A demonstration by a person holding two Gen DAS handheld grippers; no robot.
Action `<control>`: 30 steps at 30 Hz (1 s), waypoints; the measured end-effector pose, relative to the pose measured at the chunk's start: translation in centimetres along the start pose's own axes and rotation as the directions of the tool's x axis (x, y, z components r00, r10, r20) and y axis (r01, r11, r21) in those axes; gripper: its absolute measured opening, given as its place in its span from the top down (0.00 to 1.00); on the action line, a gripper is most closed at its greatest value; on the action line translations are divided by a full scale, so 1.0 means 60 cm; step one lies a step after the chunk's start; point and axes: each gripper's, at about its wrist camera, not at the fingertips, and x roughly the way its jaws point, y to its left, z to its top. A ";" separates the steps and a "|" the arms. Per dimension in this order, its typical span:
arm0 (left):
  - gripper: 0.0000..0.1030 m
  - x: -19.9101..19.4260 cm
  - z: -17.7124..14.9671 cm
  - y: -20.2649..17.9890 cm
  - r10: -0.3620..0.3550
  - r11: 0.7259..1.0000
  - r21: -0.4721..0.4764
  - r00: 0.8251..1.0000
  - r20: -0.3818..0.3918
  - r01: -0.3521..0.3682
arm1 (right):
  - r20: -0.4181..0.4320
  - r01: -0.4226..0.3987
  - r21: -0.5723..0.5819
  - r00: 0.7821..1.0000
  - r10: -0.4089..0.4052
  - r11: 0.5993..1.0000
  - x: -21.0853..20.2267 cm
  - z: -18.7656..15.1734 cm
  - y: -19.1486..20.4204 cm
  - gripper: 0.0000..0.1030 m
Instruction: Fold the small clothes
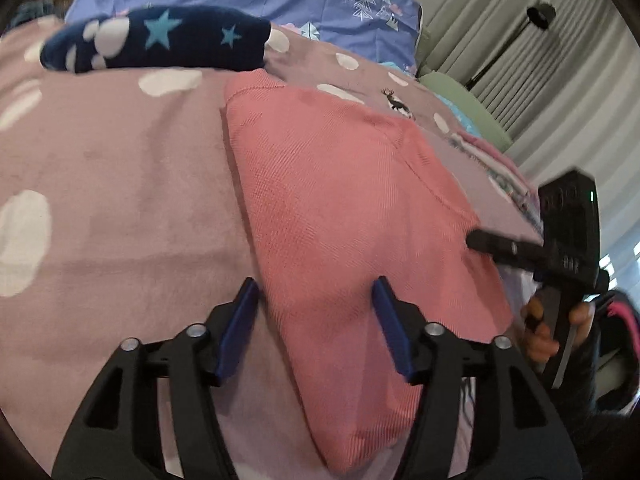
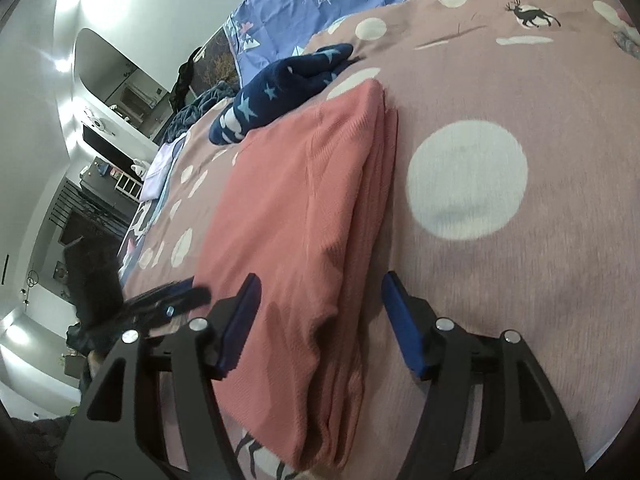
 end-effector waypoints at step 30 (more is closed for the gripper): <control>0.38 0.057 0.048 0.011 -0.077 0.993 0.084 0.997 -0.011 0.078 | -0.054 -0.109 0.029 0.992 0.110 0.994 0.051 0.057 -0.038 0.64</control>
